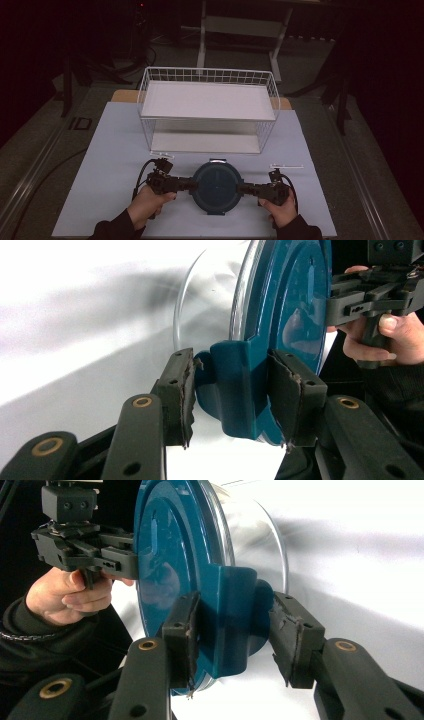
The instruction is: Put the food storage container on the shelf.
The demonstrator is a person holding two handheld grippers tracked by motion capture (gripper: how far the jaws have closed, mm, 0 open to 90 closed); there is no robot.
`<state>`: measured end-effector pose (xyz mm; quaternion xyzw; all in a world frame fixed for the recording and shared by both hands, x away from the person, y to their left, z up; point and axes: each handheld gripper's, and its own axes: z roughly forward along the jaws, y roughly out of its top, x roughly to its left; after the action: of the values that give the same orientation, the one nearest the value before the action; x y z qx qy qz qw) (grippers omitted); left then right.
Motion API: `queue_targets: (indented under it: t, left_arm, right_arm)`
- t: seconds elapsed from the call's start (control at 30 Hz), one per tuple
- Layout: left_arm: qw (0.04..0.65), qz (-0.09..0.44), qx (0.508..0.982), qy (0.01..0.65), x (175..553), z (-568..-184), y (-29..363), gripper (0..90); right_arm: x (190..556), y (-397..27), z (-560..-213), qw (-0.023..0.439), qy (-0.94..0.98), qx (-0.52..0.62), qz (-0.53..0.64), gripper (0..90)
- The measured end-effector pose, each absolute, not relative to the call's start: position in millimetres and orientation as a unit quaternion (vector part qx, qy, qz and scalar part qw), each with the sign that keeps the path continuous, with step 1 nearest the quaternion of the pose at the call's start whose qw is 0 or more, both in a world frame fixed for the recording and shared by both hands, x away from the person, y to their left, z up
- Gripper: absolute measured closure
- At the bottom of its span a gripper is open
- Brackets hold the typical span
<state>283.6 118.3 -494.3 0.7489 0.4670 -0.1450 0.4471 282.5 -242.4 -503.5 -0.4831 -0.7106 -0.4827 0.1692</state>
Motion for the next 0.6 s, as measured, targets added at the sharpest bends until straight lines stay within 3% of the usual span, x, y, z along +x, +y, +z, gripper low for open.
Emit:
queue_targets:
  t: [0.6]
  left_arm:
    - [0.496,-0.058,0.743,0.446,312,-463,132,54.8]
  right_arm:
    - [319,-227,-476,0.109,-0.723,-0.433,-0.526,56.6]
